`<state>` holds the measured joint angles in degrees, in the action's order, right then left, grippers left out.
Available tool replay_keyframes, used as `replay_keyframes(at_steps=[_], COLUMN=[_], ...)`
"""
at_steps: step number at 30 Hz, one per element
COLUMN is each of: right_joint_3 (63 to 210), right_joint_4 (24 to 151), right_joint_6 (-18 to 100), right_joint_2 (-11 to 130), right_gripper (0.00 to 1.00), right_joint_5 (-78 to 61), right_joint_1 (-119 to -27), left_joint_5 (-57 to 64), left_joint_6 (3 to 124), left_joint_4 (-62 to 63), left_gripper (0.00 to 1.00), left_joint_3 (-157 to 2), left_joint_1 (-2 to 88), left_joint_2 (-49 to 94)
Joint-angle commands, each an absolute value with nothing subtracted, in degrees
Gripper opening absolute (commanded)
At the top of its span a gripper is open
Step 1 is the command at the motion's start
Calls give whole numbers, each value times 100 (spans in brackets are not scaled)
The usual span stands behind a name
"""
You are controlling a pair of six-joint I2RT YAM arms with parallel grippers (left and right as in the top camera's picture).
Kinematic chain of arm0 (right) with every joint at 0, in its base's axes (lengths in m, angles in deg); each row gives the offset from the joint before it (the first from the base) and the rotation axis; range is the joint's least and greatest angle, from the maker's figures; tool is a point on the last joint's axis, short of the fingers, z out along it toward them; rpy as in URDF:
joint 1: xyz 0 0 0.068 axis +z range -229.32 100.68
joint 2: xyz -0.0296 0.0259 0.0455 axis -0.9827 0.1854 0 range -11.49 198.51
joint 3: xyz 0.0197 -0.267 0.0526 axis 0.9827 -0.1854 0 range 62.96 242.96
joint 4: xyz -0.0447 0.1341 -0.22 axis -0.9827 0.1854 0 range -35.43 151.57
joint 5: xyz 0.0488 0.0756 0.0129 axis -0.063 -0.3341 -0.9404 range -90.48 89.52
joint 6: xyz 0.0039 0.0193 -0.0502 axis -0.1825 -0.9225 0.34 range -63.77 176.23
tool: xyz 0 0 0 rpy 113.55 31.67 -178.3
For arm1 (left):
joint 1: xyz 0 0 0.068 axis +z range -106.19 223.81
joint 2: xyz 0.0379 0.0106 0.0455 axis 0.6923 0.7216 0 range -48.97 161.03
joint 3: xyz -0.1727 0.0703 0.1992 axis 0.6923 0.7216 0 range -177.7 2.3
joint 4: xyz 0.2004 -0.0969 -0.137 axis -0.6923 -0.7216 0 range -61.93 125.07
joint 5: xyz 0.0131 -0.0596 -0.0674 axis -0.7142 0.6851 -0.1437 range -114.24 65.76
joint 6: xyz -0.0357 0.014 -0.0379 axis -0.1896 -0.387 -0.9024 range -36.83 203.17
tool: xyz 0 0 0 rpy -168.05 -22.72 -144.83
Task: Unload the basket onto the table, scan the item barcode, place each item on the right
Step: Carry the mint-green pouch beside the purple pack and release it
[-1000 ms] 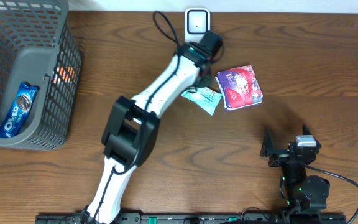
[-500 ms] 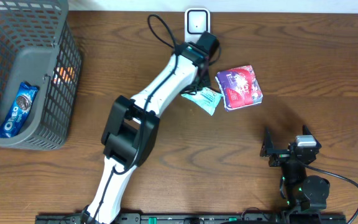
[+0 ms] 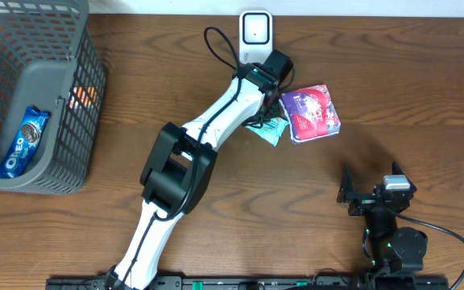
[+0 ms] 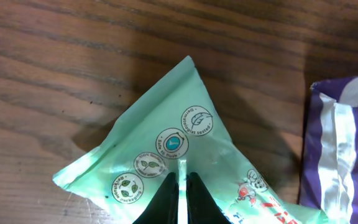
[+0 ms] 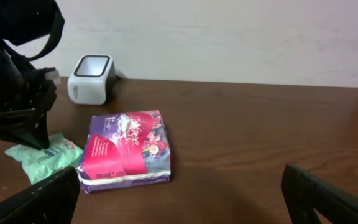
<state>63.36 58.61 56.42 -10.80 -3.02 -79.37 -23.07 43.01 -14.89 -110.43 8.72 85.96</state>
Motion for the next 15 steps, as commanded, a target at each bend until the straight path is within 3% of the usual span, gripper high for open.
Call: replay_keyframes(at_steps=[1, 8, 15], right_joint_3=[6328, 6328, 6328], right_joint_4=[5885, 5885, 5885], right_joint_6=[5543, 5543, 5543], right_joint_2=[-1111, -1111, -1111], right_gripper=[99, 99, 99], right_joint_5=[-272, -272, -272], right_joint_1=[-7977, -7977, -7977], left_joint_5=[-2311, -1280, -1277], left_joint_6=[4574, 5521, 5746], left_joint_4=[-1417, -977, -912], left_gripper=[8, 8, 8], left_joint_3=[-10955, -10955, -10975], left_joint_1=[835, 666, 575], left_joint_2=[8843, 8841, 8841])
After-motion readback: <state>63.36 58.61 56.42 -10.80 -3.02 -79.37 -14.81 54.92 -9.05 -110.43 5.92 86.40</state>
